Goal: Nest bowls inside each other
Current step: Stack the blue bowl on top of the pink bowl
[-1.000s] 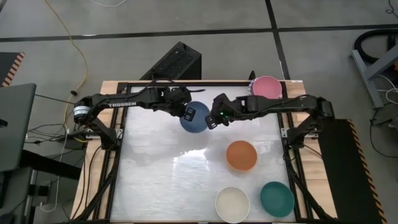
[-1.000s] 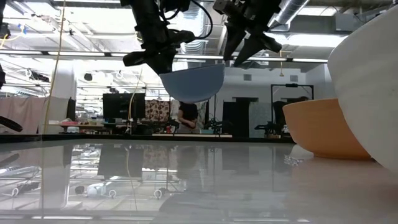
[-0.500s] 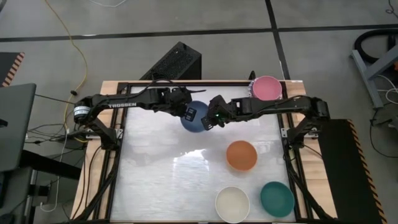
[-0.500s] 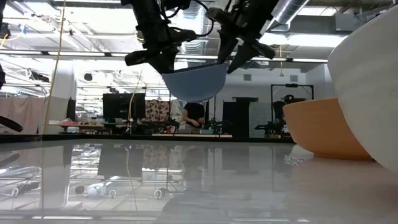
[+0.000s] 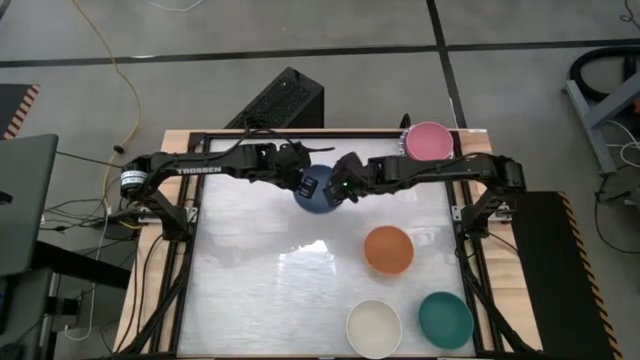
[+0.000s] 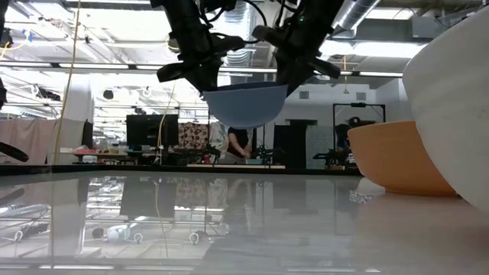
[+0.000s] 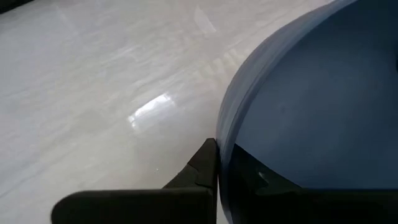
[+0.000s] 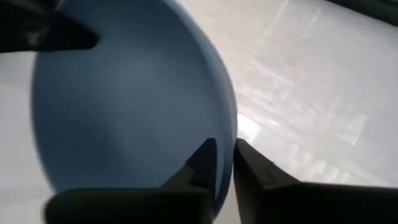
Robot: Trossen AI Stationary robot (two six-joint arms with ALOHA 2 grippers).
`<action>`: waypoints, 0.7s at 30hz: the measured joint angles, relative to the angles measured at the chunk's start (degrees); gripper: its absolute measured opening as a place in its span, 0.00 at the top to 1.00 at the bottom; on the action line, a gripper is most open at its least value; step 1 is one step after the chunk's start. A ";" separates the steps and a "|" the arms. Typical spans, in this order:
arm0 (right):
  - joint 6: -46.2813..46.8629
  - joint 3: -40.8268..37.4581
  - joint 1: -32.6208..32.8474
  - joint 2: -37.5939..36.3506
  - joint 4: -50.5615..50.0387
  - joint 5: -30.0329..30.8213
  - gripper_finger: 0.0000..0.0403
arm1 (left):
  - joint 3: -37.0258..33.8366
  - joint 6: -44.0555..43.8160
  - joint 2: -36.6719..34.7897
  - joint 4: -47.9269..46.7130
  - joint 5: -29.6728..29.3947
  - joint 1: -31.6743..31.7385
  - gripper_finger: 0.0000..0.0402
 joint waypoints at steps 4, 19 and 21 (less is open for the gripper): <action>0.17 -0.04 -0.62 0.02 -0.35 0.38 0.96 | 0.00 -0.26 -0.01 0.02 0.21 -0.03 1.00; 0.56 0.07 -0.31 0.00 -1.40 -3.45 0.98 | 0.11 6.93 -0.01 2.91 1.29 -0.48 0.66; 0.37 0.07 -0.07 0.00 -1.38 -3.63 0.98 | 0.09 7.54 -0.01 2.80 1.72 -0.44 0.58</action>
